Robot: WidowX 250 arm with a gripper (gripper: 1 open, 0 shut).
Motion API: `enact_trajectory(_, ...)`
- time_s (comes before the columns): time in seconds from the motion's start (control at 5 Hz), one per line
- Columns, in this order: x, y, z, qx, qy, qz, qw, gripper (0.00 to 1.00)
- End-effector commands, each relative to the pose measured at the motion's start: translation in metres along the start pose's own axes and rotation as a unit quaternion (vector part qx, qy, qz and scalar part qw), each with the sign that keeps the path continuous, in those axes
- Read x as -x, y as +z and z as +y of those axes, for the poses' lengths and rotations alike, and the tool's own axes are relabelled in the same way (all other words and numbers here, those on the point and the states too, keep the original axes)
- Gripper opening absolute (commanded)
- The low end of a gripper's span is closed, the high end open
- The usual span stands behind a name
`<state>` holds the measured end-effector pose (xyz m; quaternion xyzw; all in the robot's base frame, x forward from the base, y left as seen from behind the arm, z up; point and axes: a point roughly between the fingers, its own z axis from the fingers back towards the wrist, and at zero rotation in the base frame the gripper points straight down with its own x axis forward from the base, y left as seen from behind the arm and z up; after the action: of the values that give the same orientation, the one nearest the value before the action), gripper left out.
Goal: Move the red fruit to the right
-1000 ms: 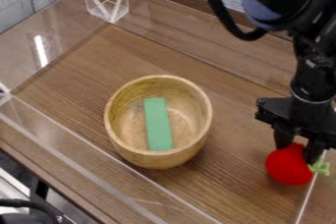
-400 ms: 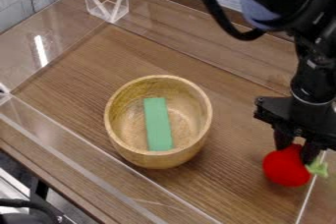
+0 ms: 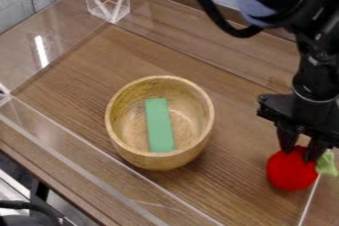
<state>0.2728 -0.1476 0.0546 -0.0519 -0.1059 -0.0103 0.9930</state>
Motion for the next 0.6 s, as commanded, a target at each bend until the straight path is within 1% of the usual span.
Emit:
enact_trajectory(0.0,-0.008,0.014,-0.003,0.013,-0.002,-0.027,0.9996,1.00)
enact_trajectory(0.2,-0.007,0.007,-0.001,0.013,0.001,-0.024,0.9996,1.00)
enact_trajectory(0.4,-0.007,0.001,0.000,0.014,0.004,-0.021,0.9997,0.00)
